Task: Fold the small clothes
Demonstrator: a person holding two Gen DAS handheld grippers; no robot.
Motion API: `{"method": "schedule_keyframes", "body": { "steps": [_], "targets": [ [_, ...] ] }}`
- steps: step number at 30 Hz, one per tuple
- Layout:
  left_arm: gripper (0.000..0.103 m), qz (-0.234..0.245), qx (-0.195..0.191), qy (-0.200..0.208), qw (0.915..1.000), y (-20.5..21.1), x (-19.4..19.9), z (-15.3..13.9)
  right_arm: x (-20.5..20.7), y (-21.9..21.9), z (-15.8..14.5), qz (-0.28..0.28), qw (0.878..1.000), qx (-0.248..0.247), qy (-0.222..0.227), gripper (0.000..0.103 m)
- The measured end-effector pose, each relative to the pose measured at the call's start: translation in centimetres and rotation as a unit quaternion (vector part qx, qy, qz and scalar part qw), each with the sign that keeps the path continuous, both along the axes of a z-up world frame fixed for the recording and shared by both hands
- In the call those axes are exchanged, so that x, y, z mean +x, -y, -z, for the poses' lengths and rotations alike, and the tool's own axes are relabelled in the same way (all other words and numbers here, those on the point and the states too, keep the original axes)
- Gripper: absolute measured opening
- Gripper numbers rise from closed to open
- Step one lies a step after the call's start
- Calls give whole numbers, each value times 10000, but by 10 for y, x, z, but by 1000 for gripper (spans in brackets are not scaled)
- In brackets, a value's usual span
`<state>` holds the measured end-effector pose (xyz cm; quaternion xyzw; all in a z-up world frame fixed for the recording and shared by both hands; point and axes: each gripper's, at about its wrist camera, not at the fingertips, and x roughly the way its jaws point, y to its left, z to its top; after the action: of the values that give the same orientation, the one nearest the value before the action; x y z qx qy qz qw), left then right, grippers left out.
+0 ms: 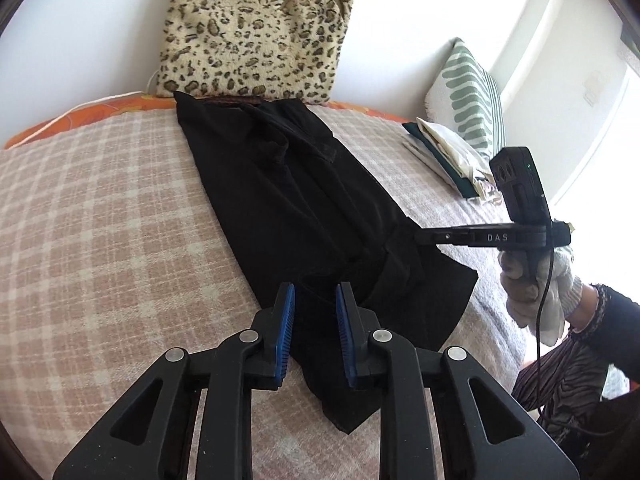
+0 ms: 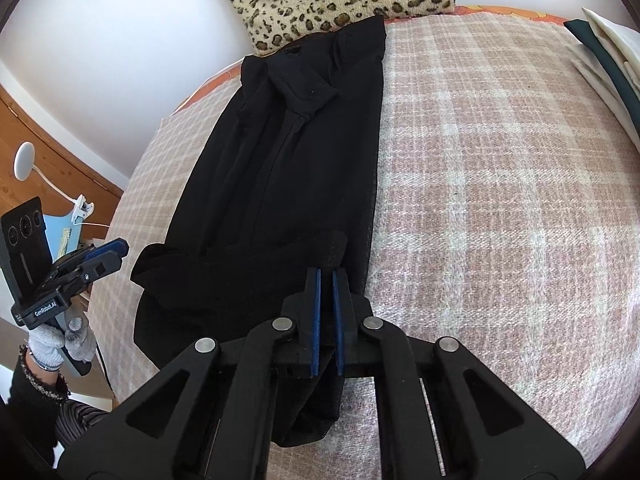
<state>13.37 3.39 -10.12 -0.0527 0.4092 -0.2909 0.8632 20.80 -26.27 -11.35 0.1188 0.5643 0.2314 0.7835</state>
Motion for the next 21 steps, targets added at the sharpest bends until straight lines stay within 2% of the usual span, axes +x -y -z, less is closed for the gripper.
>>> {"method": "schedule_keyframes", "body": {
  "steps": [4, 8, 11, 14, 16, 17, 18, 21],
  "targets": [
    [40, 190, 355, 98, 9991, 8, -7, 5, -1, -1, 0, 2, 10000, 23, -23, 7],
    [40, 191, 439, -28, 9988, 13, 0, 15, 0, -4, 0, -8, 10000, 68, -44, 7],
    [40, 305, 568, 61, 9979, 21, 4, 18, 1, -6, 1, -11, 9999, 115, -76, 7],
    [40, 217, 468, 85, 9986, 21, 10, 21, 1, -6, 1, -26, 9999, 104, -74, 7],
    [35, 175, 352, 75, 9992, 20, 13, 22, 2, -6, 2, -8, 9999, 127, -89, 7],
    [18, 225, 284, 47, 9993, 20, 14, 23, 2, -6, 2, -5, 9999, 128, -88, 7],
    [7, 268, 238, 20, 9994, 21, 14, 24, 3, -6, 2, -5, 9999, 127, -85, 7],
    [4, 136, 150, 7, 9998, 18, 16, 25, 3, -6, -1, 12, 9999, 97, -34, 7]
  ]
}}
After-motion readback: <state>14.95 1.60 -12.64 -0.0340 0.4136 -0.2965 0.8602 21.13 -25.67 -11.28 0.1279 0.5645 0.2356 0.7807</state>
